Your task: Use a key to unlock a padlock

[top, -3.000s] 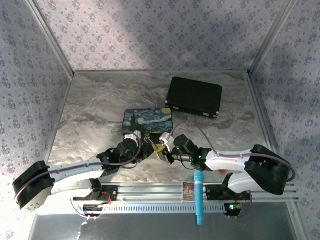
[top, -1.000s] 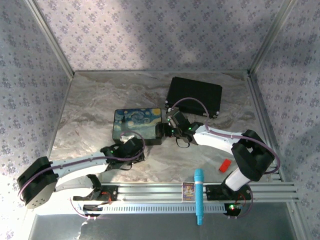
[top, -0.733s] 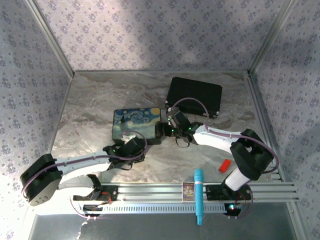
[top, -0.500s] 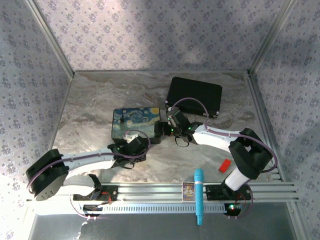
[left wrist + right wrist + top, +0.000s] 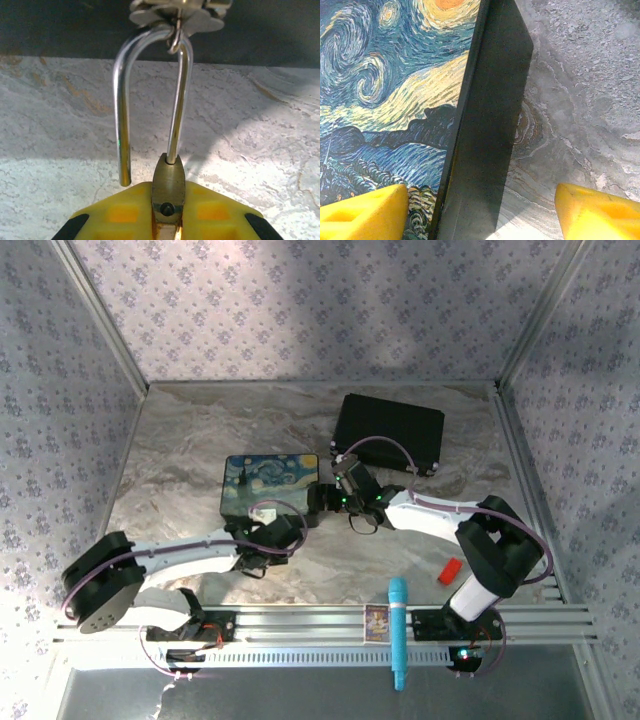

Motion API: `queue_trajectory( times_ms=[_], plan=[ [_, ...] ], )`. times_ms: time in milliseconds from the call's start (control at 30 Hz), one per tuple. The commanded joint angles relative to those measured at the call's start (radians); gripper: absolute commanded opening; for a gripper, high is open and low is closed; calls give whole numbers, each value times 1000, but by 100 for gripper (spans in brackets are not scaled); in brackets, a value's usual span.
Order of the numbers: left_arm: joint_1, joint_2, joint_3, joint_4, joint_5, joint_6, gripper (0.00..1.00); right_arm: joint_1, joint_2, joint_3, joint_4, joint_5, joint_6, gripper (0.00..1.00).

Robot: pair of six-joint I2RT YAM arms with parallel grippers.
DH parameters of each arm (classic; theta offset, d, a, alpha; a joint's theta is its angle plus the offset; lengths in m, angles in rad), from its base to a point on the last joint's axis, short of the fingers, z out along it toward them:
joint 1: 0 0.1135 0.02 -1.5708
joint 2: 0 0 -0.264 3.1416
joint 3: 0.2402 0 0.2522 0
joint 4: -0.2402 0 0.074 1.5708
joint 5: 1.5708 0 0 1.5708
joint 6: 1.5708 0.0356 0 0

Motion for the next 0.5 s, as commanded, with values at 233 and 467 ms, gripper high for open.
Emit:
queue_trajectory(
  times_ms=[233,467],
  plan=[
    [-73,155,113,-173,-106,-19,21,-5,16,-118,-202,67,23,77],
    [-144,279,225,-287,-168,-48,24,-5,6,-136,-188,75,39,78]
  ],
)
